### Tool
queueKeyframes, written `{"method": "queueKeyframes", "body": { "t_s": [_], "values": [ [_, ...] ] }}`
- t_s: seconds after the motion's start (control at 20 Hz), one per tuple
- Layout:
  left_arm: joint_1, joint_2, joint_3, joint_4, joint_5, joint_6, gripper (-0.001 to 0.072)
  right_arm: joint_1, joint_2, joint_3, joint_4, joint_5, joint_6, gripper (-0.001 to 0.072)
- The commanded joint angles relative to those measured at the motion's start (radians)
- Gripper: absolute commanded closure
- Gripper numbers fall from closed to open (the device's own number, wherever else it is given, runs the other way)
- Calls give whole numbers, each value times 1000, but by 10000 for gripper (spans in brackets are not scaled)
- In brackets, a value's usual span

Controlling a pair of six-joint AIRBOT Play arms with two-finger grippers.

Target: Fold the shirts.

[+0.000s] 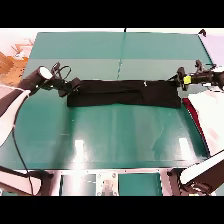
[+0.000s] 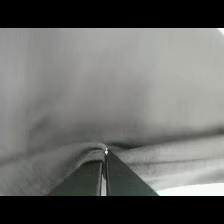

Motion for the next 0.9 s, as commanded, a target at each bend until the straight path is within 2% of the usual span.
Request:
{"method": "queueKeyframes", "body": {
  "t_s": [0.0, 0.05, 0.15, 0.25, 0.5, 0.85],
  "values": [
    [1, -80, 90, -13, 71, 3, 86, 13, -122, 100, 14, -4, -11, 475],
    [5, -80, 109, -17, 77, 0, 8, 3, -121, 109, 15, -3, -28, 404],
    [21, -79, 172, -8, 50, 4, 8, -31, -121, 172, 14, 58, -76, 385],
    [52, -79, 251, -7, -15, 4, 8, -85, -121, 250, -22, 142, -104, 132],
    [109, -79, 365, -10, -149, 3, 8, -175, -145, 275, -114, 262, -173, 114],
    [105, -79, 365, -39, -206, 3, 8, -166, -279, 275, -110, 388, -227, 92]
  ]
}}
